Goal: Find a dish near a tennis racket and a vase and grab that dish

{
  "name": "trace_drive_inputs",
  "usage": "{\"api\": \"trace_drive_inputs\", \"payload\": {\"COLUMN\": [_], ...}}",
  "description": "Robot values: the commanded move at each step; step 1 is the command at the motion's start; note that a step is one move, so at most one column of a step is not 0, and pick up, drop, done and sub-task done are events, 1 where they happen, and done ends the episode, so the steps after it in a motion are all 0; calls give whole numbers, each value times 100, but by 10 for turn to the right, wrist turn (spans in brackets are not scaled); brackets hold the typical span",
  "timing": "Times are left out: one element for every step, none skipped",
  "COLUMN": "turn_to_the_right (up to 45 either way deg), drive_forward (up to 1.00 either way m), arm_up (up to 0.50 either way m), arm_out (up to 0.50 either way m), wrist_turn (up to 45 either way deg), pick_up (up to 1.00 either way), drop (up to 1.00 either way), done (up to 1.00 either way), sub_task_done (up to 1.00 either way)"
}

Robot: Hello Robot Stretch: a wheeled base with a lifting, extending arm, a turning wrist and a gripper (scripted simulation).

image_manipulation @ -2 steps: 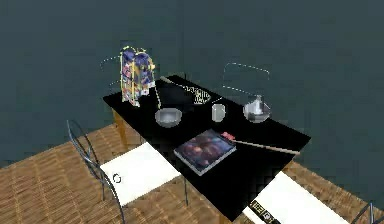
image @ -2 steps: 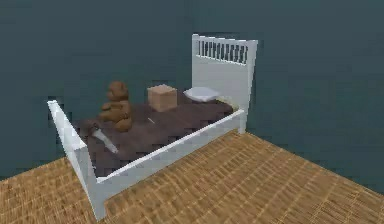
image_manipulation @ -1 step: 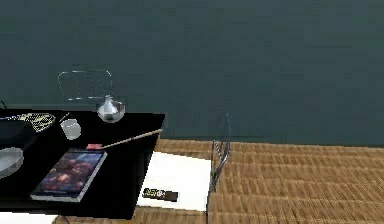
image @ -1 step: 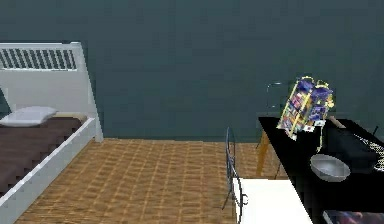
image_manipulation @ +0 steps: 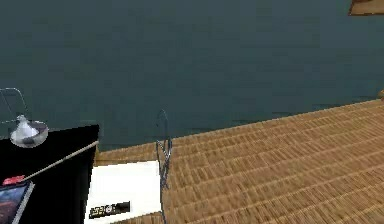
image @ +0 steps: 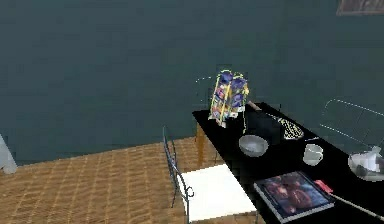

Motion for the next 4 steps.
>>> {"api": "trace_drive_inputs", "payload": {"turn_to_the_right": [0, -450, -120, 0], "drive_forward": [45, 0, 0, 0], "arm_up": [0, 0, 0, 50], "arm_out": [0, 0, 0, 0], "wrist_turn": [0, 0, 0, 0], "pick_up": [0, 0, 0, 0], "drop": [0, 0, 0, 0], "done": [0, 0, 0, 0], "sub_task_done": [0, 0, 0, 0]}}
